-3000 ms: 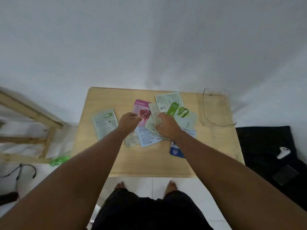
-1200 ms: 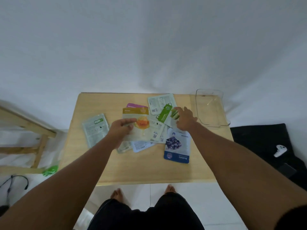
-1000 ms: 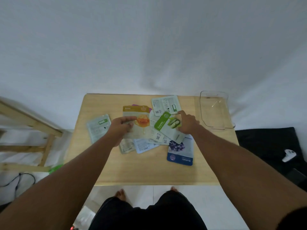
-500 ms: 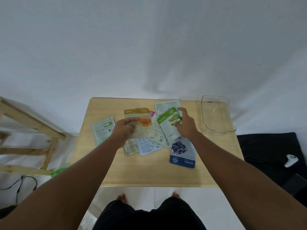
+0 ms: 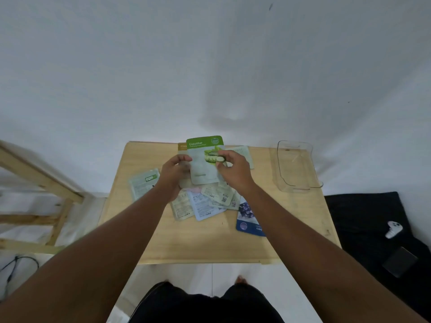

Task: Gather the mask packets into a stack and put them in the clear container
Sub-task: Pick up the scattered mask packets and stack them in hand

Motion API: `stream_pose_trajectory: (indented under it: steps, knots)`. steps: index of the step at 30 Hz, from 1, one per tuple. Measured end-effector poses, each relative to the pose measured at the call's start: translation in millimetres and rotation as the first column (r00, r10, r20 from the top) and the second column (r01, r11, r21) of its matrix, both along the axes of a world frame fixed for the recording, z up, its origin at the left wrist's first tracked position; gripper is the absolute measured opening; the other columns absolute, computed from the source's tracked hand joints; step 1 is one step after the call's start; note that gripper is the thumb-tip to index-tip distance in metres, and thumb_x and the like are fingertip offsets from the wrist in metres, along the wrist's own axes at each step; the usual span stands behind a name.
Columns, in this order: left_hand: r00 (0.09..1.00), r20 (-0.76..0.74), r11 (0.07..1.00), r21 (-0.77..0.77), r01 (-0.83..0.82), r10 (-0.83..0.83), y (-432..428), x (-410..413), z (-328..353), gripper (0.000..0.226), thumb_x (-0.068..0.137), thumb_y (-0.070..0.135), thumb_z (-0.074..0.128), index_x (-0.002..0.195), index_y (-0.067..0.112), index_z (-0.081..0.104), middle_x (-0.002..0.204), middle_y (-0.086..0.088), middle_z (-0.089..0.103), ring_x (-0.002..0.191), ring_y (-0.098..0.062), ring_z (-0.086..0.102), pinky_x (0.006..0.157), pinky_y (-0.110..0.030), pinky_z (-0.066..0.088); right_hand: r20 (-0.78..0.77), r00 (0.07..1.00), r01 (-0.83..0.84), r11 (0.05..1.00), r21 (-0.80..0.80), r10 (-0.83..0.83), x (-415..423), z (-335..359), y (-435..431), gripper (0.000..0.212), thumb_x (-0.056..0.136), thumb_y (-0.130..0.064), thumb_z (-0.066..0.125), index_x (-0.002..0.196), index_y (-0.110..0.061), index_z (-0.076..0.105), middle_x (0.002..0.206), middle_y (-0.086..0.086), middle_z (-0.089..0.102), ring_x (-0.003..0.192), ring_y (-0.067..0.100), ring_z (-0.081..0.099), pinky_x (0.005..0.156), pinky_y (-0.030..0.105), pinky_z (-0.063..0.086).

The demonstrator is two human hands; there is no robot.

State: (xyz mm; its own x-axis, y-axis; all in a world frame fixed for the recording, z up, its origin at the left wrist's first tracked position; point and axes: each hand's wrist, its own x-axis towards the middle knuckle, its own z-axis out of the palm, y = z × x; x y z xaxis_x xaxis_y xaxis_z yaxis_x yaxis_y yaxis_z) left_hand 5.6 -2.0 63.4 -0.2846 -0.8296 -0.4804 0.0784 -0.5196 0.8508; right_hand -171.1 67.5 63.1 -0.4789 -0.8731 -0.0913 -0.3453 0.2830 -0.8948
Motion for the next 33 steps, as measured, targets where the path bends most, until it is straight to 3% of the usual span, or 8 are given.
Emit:
stream_pose_trajectory:
  steps: [6, 9, 12, 15, 19, 22, 29, 33]
  knots:
    - [0.998, 0.033, 0.996, -0.076, 0.053, -0.05, 6.9, 1.5, -2.5, 0.029, 0.083, -0.008, 0.064, 0.088, 0.019, 0.073, 0.107, -0.012, 0.064, 0.087, -0.031, 0.062, 0.065, -0.037, 0.057, 0.084, 0.993, -0.079, 0.997, -0.013, 0.08, 8.6, 1.5, 8.8, 0.039, 0.088, -0.021, 0.074, 0.127, -0.019, 0.066, 0.124, -0.003, 0.071, 0.116, 0.004, 0.065, 0.089, 0.011, 0.047]
    - [0.993, 0.089, 0.995, -0.059, 0.077, -0.071, 10.8, -0.5, -6.5, 0.032, 0.086, -0.008, 0.061, 0.091, 0.02, 0.074, 0.112, -0.014, 0.064, 0.091, -0.033, 0.062, 0.065, -0.041, 0.056, 0.142, 0.988, 0.056, 0.998, 0.006, -0.056, -0.8, -9.1, 18.1, 0.032, 0.093, -0.038, 0.064, 0.124, -0.032, 0.061, 0.122, -0.006, 0.07, 0.107, 0.008, 0.07, 0.09, 0.035, 0.058]
    - [0.991, 0.097, 0.995, -0.023, 0.095, -0.093, 13.8, -1.3, -8.8, 0.035, 0.087, -0.008, 0.058, 0.093, 0.022, 0.075, 0.116, -0.014, 0.064, 0.094, -0.033, 0.061, 0.067, -0.041, 0.054, -0.055, 0.995, 0.082, 0.992, 0.095, -0.077, -21.6, -25.8, 44.1, 0.026, 0.095, -0.019, 0.058, 0.12, -0.025, 0.063, 0.118, -0.002, 0.071, 0.101, 0.013, 0.069, 0.087, 0.035, 0.059]
    - [0.988, 0.106, 0.994, -0.013, 0.113, -0.111, 17.8, -0.1, -13.1, 0.037, 0.087, -0.008, 0.058, 0.094, 0.024, 0.075, 0.116, -0.012, 0.064, 0.094, -0.032, 0.061, 0.071, -0.042, 0.053, -0.222, 0.954, -0.113, 0.928, 0.355, 0.201, -43.8, -52.2, 75.8, 0.04, 0.085, 0.005, 0.057, 0.114, -0.021, 0.069, 0.118, 0.001, 0.069, 0.102, 0.021, 0.067, 0.08, 0.036, 0.06]
    - [0.984, 0.118, 0.991, -0.003, 0.134, -0.133, 20.4, 1.6, -19.9, 0.036, 0.088, -0.008, 0.058, 0.094, 0.024, 0.074, 0.117, -0.013, 0.064, 0.095, -0.032, 0.062, 0.081, -0.055, 0.054, -0.318, 0.538, -0.359, 0.554, 0.751, 0.781, -54.7, -70.3, 97.7, 0.049, 0.082, -0.002, 0.069, 0.124, -0.027, 0.065, 0.136, 0.003, 0.054, 0.123, 0.027, 0.053, 0.088, 0.037, 0.046]
    - [0.983, 0.114, 0.99, 0.012, 0.14, -0.141, 21.7, 3.8, -21.6, 0.035, 0.088, -0.009, 0.058, 0.095, 0.023, 0.073, 0.118, -0.014, 0.064, 0.095, -0.033, 0.063, 0.081, -0.055, 0.054, -0.403, 0.252, -0.316, 0.468, 0.825, 0.88, -55.9, -71.5, 105.4, 0.065, 0.084, -0.008, 0.07, 0.139, -0.034, 0.049, 0.148, 0.003, 0.035, 0.134, 0.029, 0.038, 0.093, 0.048, 0.043]
    - [0.983, 0.11, 0.989, 0.011, 0.144, -0.145, 22.6, 7.9, -22.8, 0.034, 0.09, -0.008, 0.057, 0.1, 0.021, 0.072, 0.116, -0.012, 0.065, 0.095, -0.032, 0.064, 0.072, -0.045, 0.056, -0.542, 0.168, -0.233, 0.568, 0.789, 0.823, -64.2, -72.6, 98.4, 0.043, 0.086, -0.028, 0.071, 0.125, -0.031, 0.054, 0.145, 0.007, 0.038, 0.135, 0.031, 0.038, 0.098, 0.051, 0.035]
    - [0.982, 0.11, 0.988, 0.022, 0.15, -0.152, 26.0, 8.1, -26.2, 0.034, 0.09, -0.009, 0.057, 0.1, 0.02, 0.072, 0.115, -0.011, 0.066, 0.097, -0.032, 0.064, 0.08, -0.055, 0.056, -0.546, 0.132, -0.183, 0.562, 0.807, 0.827, -71.3, -63.1, 91.7, 0.056, 0.076, -0.032, 0.077, 0.124, -0.023, 0.05, 0.125, 0.002, 0.052, 0.122, 0.026, 0.047, 0.099, 0.049, 0.034]
